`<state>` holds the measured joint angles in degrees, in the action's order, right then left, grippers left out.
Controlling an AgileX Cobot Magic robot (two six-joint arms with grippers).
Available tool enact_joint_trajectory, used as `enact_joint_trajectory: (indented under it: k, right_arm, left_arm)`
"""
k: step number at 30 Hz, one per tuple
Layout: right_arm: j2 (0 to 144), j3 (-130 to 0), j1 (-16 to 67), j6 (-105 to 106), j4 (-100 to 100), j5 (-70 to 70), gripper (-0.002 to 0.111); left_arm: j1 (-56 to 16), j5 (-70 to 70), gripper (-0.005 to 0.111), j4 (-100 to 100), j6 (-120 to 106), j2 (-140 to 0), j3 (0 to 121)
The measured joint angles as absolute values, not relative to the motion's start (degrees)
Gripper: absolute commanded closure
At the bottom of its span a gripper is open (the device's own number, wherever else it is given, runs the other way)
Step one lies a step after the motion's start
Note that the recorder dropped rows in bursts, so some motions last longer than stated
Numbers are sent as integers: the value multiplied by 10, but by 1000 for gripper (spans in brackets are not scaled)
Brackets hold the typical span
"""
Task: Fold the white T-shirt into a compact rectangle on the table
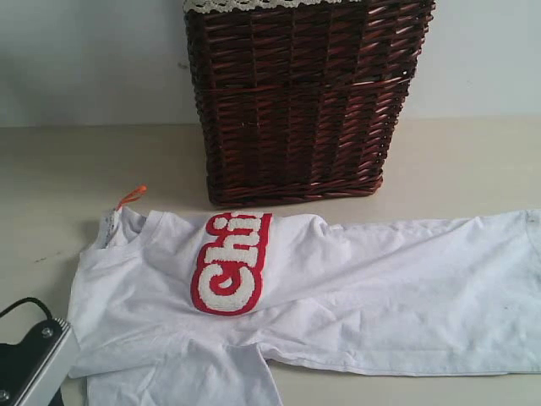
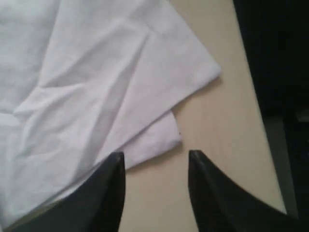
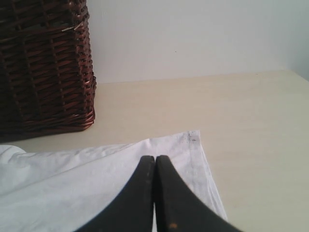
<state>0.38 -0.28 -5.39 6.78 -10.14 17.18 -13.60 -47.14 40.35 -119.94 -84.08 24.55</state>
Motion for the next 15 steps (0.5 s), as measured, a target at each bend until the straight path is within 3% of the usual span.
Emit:
enact_joint_trajectory:
  k: [11,13,15]
  right_arm:
    - [4,-3,-54,68,-101,172,108]
    - [4,-3,-54,68,-101,172,108]
    - [4,-3,-54,68,-101,172,108]
  left_arm:
    - [-241,-347,64,390,-1202,-907,245]
    - [-252,-340,71,388,-1203,-915,246]
    - [-262,-333,89,398,-1204,-923,251]
